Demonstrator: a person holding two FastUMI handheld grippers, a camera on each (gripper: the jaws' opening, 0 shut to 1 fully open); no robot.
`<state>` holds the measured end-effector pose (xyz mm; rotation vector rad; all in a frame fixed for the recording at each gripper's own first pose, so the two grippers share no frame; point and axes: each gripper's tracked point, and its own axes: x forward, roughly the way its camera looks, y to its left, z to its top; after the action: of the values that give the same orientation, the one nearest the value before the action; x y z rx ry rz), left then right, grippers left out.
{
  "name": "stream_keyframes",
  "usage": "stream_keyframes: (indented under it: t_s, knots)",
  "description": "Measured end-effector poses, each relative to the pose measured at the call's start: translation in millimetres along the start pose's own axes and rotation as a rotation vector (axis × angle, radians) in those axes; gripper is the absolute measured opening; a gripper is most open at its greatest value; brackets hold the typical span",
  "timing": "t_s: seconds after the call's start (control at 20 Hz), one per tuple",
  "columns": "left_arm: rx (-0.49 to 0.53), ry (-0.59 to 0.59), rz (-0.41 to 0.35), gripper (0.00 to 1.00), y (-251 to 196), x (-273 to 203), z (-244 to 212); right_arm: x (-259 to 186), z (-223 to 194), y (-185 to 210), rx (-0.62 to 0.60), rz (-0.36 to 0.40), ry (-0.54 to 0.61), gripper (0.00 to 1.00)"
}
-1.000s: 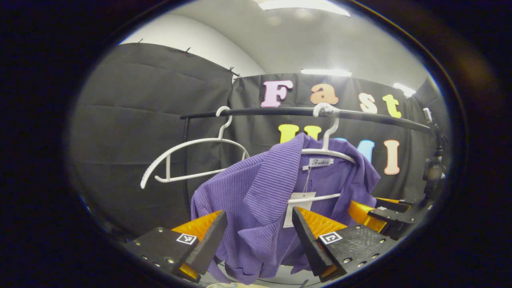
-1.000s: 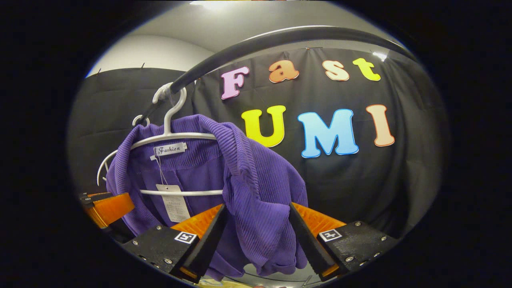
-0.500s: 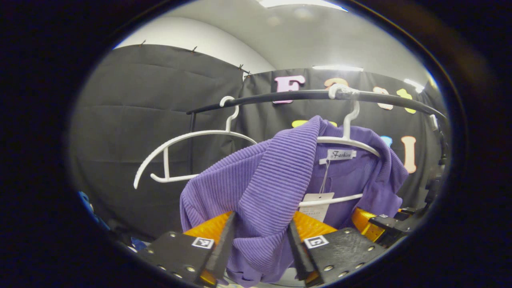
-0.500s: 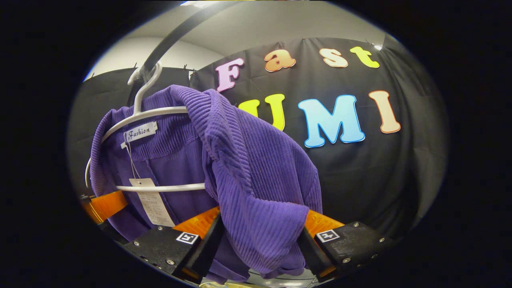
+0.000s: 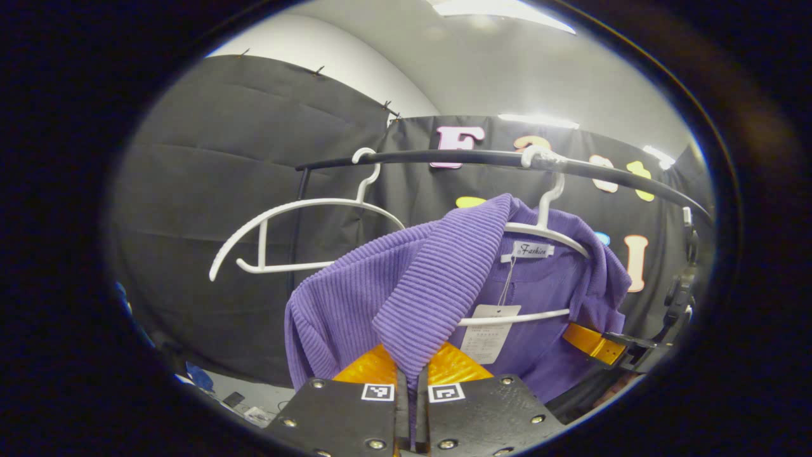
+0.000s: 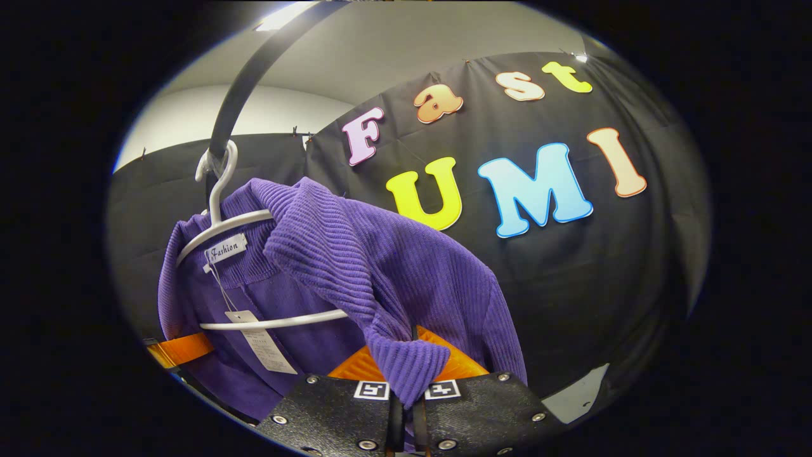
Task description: Grasp the clothes on the hanger with both hands and then place them into the laundry hamper below.
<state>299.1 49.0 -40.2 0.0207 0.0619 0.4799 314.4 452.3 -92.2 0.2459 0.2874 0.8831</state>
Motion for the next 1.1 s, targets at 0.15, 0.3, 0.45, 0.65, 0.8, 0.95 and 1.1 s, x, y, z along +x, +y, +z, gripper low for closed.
stream_keyframes:
  t_s: [0.15, 0.3, 0.45, 0.65, 0.8, 0.95, 1.1]
  knots:
    - [0.007, -0.010, -0.033, 0.04, 2, -11, 11, -7, 0, 1, -0.047, 0.020, 0.000, 0.02]
    - [0.017, -0.041, -0.064, 0.04, 6, -25, 29, -25, 6, -3, -0.073, -0.021, -0.036, 0.02]
    - [0.002, -0.033, -0.106, 0.04, 9, -29, 34, -30, 12, -8, -0.080, -0.074, -0.049, 0.02]
    - [-0.010, -0.032, -0.185, 0.04, 14, -44, 56, -48, 27, -9, -0.091, -0.152, -0.084, 0.04]
    - [-0.032, -0.047, -0.234, 0.00, 26, -52, 82, -57, 40, -7, -0.088, -0.193, -0.115, 0.05]
    - [-0.089, -0.073, -0.255, 0.04, 41, -48, 105, -63, 48, 2, -0.106, -0.222, -0.138, 0.05]
    - [-0.099, -0.062, -0.306, 0.04, 46, -43, 114, -79, 55, 19, -0.119, -0.239, -0.169, 0.05]
